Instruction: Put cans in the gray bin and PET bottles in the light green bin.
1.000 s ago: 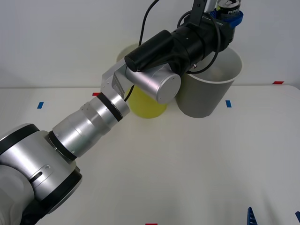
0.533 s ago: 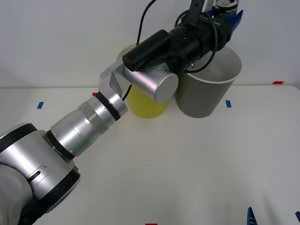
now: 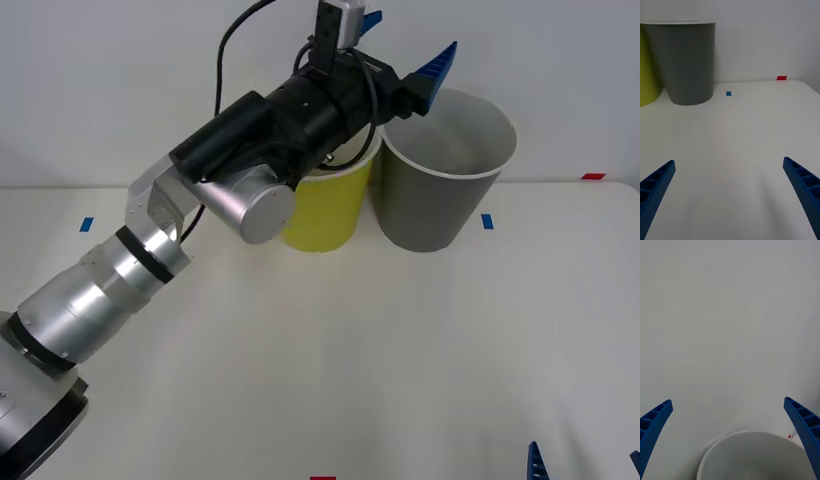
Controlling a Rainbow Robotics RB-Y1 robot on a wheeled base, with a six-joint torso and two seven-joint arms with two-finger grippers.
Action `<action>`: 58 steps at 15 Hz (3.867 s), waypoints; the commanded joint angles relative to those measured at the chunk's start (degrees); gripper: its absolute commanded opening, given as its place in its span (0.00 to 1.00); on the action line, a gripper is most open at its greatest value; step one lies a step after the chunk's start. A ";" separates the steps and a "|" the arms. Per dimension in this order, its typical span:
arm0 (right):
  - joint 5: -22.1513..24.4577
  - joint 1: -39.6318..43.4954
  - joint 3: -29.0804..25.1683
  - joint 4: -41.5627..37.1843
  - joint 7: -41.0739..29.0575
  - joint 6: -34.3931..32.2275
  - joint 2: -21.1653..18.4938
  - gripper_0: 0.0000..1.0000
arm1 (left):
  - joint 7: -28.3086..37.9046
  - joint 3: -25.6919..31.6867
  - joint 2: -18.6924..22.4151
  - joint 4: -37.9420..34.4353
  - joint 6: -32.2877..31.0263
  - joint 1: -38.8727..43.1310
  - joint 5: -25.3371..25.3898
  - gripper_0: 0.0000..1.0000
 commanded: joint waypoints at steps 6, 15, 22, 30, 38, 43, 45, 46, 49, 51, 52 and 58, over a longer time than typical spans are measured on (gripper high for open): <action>0.00 0.00 0.00 0.00 0.00 0.00 0.00 1.00 | 0.44 7.53 14.18 -19.82 0.01 17.09 -0.18 1.00; 0.00 0.00 0.00 0.00 0.00 0.00 0.00 1.00 | -0.09 17.81 20.77 -33.54 0.36 39.94 -0.97 1.00; 0.00 0.00 0.00 0.00 0.00 0.00 0.00 1.00 | 2.90 19.66 18.40 -35.47 -14.58 59.54 -17.32 1.00; 0.00 0.00 0.00 0.00 0.00 0.00 0.00 1.00 | 7.29 21.15 10.67 -33.45 -22.67 77.38 -30.68 1.00; 0.00 0.00 0.00 0.00 0.00 0.00 0.00 1.00 | 6.42 21.77 4.78 -33.89 -25.66 92.76 -36.13 1.00; 0.00 0.00 0.00 0.00 0.00 0.00 0.00 1.00 | 4.57 23.44 3.72 -37.49 -25.66 100.41 -37.98 1.00; 0.00 0.00 0.00 0.00 0.00 0.00 0.00 1.00 | 3.60 24.05 3.19 -38.81 -25.39 104.71 -40.52 1.00; 0.00 0.00 0.00 0.00 0.00 0.00 0.00 1.00 | 3.34 24.41 2.76 -39.25 -25.13 106.03 -41.32 1.00; 0.00 0.00 0.00 0.00 0.00 0.00 0.00 1.00 | 2.02 24.41 2.67 -39.25 -25.04 109.28 -42.19 1.00; 0.00 0.00 0.00 0.00 0.00 0.00 0.00 1.00 | 1.41 24.41 2.67 -39.34 -25.04 110.78 -42.55 1.00; 0.00 0.00 0.00 0.00 0.00 0.00 0.00 1.00 | 0.97 24.41 2.58 -39.25 -25.04 111.30 -42.72 1.00; 0.00 0.00 0.00 0.00 0.00 0.00 0.00 1.00 | 0.00 24.49 2.58 -38.90 -24.25 111.48 -43.60 1.00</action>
